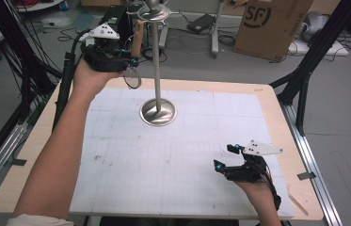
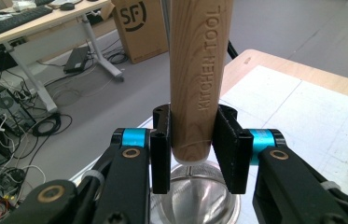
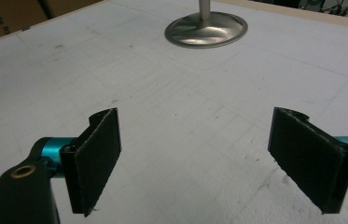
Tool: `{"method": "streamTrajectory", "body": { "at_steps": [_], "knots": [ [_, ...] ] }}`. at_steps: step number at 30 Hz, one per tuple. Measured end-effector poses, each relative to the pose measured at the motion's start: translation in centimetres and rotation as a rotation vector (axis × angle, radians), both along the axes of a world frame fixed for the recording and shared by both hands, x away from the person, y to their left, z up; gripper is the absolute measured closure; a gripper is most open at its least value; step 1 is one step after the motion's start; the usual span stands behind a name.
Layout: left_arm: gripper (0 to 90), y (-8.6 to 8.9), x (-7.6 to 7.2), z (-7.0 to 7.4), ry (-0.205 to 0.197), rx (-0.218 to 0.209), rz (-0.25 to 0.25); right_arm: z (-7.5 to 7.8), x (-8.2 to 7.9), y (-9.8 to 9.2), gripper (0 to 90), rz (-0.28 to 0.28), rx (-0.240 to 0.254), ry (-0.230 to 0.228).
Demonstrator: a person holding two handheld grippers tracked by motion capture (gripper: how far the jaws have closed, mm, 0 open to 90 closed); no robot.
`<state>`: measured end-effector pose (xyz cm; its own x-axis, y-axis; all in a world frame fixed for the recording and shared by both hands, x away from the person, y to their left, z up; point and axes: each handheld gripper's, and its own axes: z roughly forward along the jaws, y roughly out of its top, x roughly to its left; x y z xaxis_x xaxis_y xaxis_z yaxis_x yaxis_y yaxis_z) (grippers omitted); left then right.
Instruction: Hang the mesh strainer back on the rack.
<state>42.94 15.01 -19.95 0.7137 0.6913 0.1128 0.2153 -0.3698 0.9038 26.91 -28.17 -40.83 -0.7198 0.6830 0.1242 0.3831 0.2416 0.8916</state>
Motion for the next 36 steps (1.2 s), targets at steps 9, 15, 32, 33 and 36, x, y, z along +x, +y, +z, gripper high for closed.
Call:
{"method": "streamTrajectory", "body": {
  "at_steps": [9,15,32,33,36],
  "knots": [
    [68.3,-0.1,0.2,-0.1,0.001,0.007,-0.009,0.0,0.0,-0.1,16.3,0.002,0.000,-0.006],
    [62.7,0.0,0.0,-0.5,0.015,0.025,0.005,0.0,0.0,0.0,16.3,0.002,-0.002,-0.002],
    [48.5,2.9,-1.3,-2.2,0.062,-0.031,0.011,0.1,-0.1,0.4,16.3,0.013,-0.008,-0.006],
    [47.1,3.1,-1.3,-2.3,0.064,-0.032,0.012,0.1,-0.2,0.4,16.3,0.010,-0.007,0.000],
    [43.0,3.4,-1.5,-2.8,0.073,-0.044,0.020,0.2,-0.2,0.4,16.3,0.012,-0.006,-0.005]
  ]
}}
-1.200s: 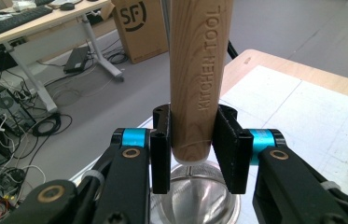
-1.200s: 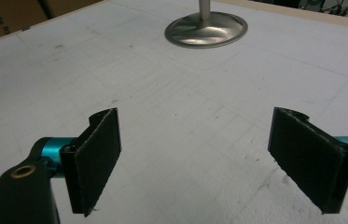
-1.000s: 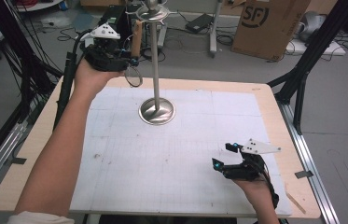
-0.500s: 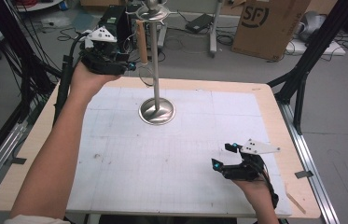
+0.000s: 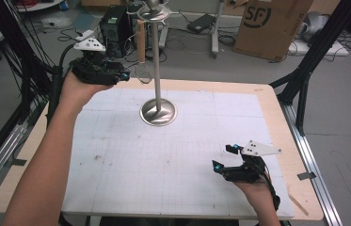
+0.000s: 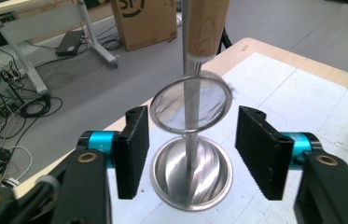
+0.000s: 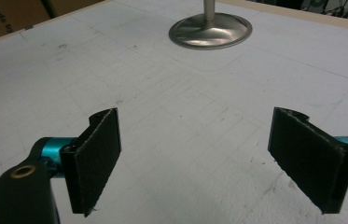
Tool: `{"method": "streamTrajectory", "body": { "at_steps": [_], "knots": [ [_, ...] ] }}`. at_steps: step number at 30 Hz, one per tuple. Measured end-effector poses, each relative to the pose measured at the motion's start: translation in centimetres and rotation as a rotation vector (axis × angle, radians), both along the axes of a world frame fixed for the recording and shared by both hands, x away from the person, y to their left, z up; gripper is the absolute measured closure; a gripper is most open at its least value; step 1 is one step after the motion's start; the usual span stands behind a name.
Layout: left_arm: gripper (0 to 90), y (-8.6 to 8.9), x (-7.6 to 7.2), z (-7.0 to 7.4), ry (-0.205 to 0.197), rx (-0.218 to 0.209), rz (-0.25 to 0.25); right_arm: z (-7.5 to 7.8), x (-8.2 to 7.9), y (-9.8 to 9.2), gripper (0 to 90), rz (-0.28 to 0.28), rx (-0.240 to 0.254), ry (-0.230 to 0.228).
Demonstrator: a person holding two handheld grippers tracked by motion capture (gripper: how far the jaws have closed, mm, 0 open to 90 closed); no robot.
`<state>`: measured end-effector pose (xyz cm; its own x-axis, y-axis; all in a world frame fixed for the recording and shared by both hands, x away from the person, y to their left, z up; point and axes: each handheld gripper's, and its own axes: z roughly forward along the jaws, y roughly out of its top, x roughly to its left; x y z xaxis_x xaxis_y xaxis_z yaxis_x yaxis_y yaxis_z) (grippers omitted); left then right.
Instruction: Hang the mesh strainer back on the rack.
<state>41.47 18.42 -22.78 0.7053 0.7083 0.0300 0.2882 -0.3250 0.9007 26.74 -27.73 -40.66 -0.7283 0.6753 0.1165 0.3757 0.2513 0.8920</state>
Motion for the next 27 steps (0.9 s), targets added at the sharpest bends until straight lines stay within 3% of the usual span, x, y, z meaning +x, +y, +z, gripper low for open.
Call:
{"method": "streamTrajectory", "body": {
  "at_steps": [10,27],
  "knots": [
    [34.5,0.7,-0.8,-1.7,0.025,-0.010,-0.044,-0.1,0.0,0.0,16.3,0.002,-0.002,0.002],
    [25.2,0.5,-2.6,-3.2,0.012,-0.005,-0.096,-0.1,0.0,0.2,16.3,0.008,-0.006,0.006]
  ]
}}
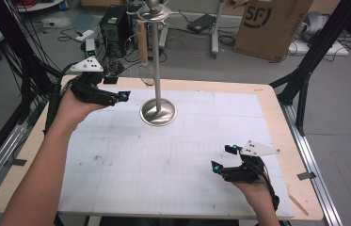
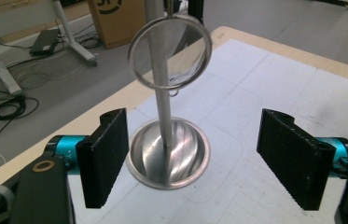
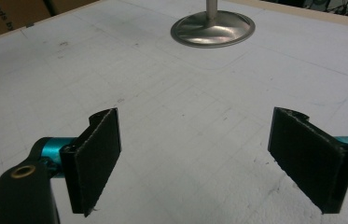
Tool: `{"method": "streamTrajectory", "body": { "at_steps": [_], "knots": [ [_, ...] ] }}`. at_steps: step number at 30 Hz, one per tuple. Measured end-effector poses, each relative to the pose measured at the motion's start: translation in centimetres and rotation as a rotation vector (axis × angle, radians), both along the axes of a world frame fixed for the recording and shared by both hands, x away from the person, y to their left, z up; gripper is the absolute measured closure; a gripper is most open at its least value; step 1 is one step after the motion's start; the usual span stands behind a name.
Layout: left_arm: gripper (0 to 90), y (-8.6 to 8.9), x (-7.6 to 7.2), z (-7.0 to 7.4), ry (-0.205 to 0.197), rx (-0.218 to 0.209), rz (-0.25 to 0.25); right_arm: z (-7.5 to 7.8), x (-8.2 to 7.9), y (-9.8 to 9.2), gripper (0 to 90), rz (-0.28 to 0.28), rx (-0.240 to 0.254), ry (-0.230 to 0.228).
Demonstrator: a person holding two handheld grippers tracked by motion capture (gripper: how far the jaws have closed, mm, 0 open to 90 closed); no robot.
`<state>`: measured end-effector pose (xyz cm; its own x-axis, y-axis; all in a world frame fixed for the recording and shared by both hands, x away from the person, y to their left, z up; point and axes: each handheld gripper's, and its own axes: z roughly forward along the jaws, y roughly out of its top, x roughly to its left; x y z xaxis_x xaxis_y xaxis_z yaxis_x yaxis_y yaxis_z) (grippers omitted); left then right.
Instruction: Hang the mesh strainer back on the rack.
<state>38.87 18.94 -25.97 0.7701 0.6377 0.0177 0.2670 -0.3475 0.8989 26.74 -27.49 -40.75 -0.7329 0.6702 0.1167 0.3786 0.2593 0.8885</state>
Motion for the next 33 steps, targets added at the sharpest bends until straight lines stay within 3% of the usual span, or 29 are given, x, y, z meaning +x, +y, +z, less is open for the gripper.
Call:
{"method": "streamTrajectory", "body": {
  "at_steps": [25,33],
  "knots": [
    [18.1,-0.1,-1.7,-3.1,0.030,0.006,-0.033,-0.1,0.0,0.2,16.3,0.003,-0.004,-0.005],
    [17.5,0.1,-2.5,-3.9,0.030,0.000,-0.039,-0.2,0.0,0.4,16.3,0.006,-0.004,0.016]
  ]
}}
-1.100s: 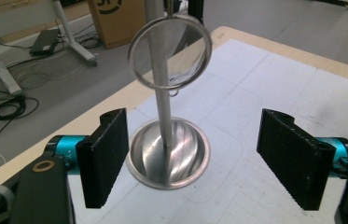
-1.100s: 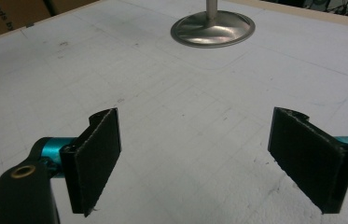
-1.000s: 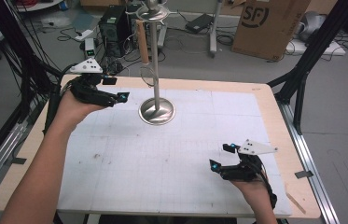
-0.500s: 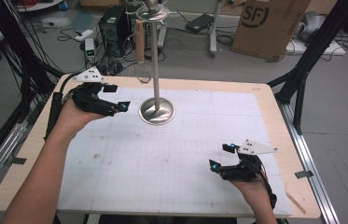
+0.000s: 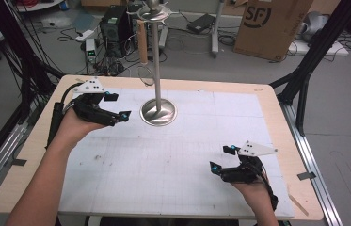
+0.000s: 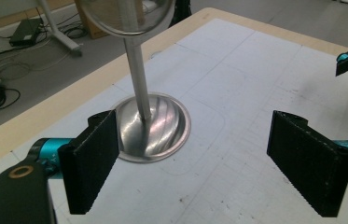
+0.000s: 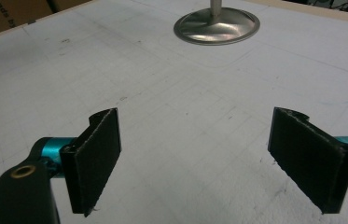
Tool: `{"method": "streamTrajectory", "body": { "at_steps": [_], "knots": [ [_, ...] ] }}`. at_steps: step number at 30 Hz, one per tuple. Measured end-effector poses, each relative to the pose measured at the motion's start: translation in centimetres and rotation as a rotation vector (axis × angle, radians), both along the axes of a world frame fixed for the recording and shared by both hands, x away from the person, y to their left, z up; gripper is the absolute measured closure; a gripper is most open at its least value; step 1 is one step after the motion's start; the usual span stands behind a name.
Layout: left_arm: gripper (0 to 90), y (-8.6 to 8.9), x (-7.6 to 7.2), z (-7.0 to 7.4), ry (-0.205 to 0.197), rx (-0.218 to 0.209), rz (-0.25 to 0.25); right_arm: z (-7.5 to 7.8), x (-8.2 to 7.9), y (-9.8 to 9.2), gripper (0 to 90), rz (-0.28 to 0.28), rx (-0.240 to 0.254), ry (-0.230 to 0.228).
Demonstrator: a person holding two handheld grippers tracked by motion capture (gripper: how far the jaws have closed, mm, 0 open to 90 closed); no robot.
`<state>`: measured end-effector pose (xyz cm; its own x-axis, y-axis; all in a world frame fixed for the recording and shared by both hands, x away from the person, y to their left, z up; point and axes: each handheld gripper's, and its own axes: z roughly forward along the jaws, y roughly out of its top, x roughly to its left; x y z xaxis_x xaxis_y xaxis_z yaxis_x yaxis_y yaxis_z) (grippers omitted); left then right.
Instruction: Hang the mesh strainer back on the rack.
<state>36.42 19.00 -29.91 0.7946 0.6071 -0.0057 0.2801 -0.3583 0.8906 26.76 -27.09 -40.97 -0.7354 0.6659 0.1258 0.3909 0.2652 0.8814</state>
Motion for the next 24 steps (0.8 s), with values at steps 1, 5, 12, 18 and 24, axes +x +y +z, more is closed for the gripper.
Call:
{"method": "streamTrajectory", "body": {
  "at_steps": [1,5,12,18,24],
  "knots": [
    [17.5,0.0,-0.1,-0.1,0.001,0.000,-0.003,-0.1,0.1,-0.1,16.3,0.005,-0.004,-0.010],
    [17.1,0.0,-0.6,-0.4,-0.003,-0.012,-0.009,-0.1,0.1,-0.1,16.3,0.001,-0.001,-0.008],
    [17.0,-0.3,-1.5,-0.7,-0.005,-0.018,-0.015,-0.1,0.1,-0.1,16.3,0.010,0.006,-0.009],
    [16.9,-0.2,-2.5,-1.4,-0.008,-0.031,-0.020,-0.2,0.0,-0.1,16.3,0.011,0.006,-0.010],
    [17.0,0.1,-2.9,-2.2,-0.005,-0.030,-0.012,-0.2,0.2,-0.3,16.3,0.004,0.007,-0.008]
  ]
}}
